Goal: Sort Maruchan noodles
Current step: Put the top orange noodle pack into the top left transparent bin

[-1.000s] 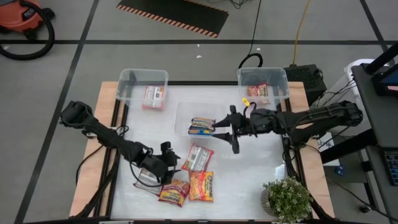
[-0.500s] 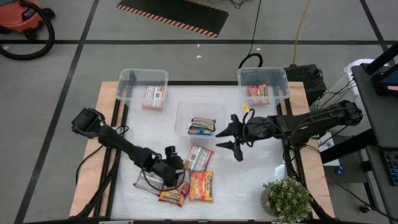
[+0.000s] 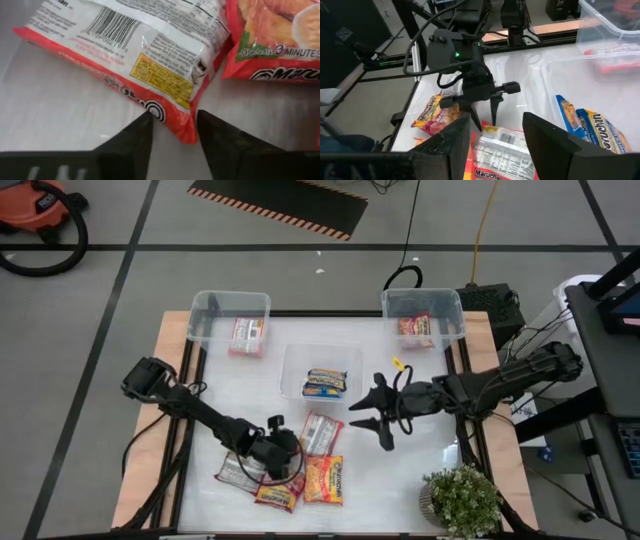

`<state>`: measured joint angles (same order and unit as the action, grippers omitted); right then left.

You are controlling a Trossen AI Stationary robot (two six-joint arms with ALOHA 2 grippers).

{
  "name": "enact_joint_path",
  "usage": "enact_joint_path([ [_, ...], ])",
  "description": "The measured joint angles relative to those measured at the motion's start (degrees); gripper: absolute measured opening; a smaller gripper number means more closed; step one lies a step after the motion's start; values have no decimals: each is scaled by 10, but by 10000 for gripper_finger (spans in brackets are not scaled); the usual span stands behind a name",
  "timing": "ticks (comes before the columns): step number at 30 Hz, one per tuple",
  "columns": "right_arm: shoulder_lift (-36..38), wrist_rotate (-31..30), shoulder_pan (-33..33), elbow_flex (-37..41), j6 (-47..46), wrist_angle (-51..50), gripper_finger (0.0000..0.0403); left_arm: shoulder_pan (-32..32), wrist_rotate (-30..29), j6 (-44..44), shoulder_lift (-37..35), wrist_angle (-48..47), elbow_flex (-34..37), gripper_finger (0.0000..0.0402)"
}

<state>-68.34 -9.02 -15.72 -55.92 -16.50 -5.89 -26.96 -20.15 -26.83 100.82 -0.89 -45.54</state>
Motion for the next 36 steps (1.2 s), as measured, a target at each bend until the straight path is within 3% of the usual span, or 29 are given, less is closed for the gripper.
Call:
enact_joint_path([
  [9,0,-1,-2,0,3,0,173,13,-43,11,-4,-3,0,12],
  [16,0,0,-1,0,23,0,173,19,-23,79,-34,-5,1,8],
  [30,0,-16,10,0,31,13,173,-22,-15,272,-258,-33,0,6],
  [36,0,-17,15,5,34,14,174,-35,-54,352,-328,-36,0,6],
])
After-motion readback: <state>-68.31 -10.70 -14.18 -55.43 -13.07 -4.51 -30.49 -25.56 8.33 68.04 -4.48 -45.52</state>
